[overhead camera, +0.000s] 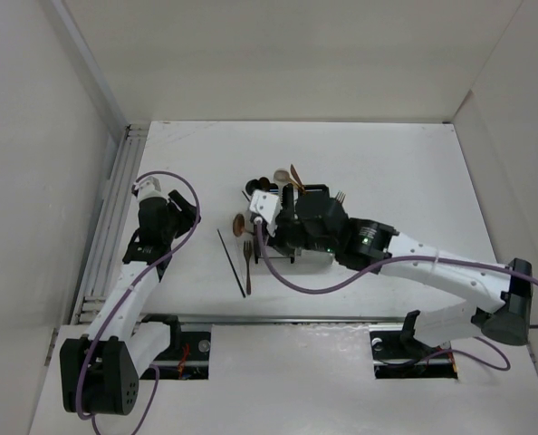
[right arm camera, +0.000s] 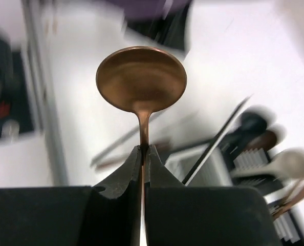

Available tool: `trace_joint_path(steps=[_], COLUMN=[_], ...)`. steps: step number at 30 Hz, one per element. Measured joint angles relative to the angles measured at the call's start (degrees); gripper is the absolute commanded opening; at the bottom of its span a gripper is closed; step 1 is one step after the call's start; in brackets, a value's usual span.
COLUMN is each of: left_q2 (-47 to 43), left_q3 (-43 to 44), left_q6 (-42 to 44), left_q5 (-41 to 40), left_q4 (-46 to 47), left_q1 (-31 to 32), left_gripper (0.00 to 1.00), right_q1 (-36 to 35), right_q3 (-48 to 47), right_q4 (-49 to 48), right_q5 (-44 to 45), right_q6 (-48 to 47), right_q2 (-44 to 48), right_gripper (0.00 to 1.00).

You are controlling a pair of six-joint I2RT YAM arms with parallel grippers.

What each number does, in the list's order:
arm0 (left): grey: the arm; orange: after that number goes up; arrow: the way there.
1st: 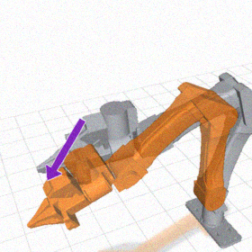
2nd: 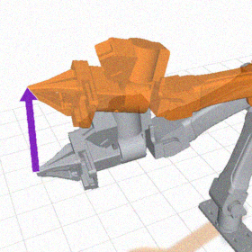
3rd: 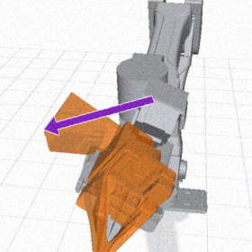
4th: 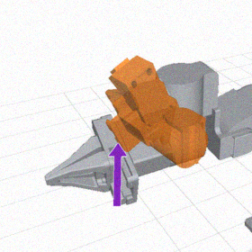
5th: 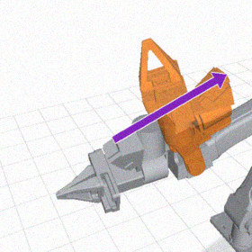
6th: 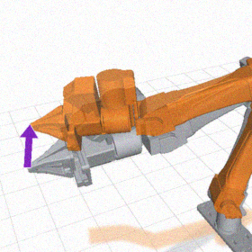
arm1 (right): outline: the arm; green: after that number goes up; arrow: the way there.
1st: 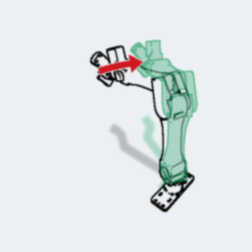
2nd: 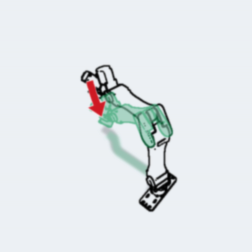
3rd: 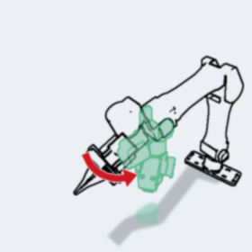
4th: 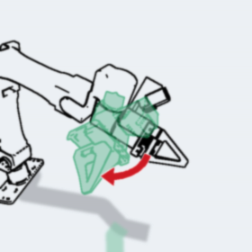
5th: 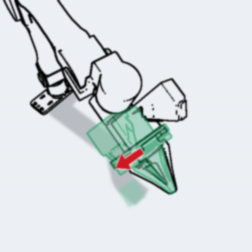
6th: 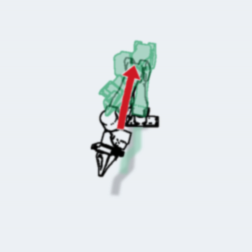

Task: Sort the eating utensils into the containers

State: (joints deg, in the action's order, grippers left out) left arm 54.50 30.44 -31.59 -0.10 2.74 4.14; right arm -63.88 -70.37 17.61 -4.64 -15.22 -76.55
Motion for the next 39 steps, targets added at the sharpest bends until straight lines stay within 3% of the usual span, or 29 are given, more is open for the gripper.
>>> trace_joint_path(steps=[8, 12, 19, 30, 39], left_q2=[-0.1, -0.7, -1.7, -1.6, -0.4], left_q3=[-0.1, -0.1, -0.1, -0.1, -0.1], left_q6=[0.0, 0.0, 0.0, 0.0, 0.0], left_q5=[-0.2, -0.2, -0.5, -0.6, -0.6], left_q4=[0.0, 0.0, 0.0, 0.0, -0.1], left_q1=[0.0, 0.0, 0.0, -0.1, -0.7], left_gripper=[0.57, 0.57, 0.57, 0.57, 0.57], right_q1=[0.6, 2.1, 3.7, 6.3, 7.9], right_q3=[-3.5, -0.9, 6.3, 10.4, 11.8], right_q4=[-23.6, -38.6, -60.3, -74.4, -75.8], right_q5=[17.3, 28.4, 38.7, 45.8, 45.7], right_q6=[0.0, -0.1, -4.1, -4.8, 1.6], right_q2=[0.4, -4.5, -16.4, -22.1, -27.5], right_gripper=[0.0, 0.0, 0.0, 0.0, 0.0])
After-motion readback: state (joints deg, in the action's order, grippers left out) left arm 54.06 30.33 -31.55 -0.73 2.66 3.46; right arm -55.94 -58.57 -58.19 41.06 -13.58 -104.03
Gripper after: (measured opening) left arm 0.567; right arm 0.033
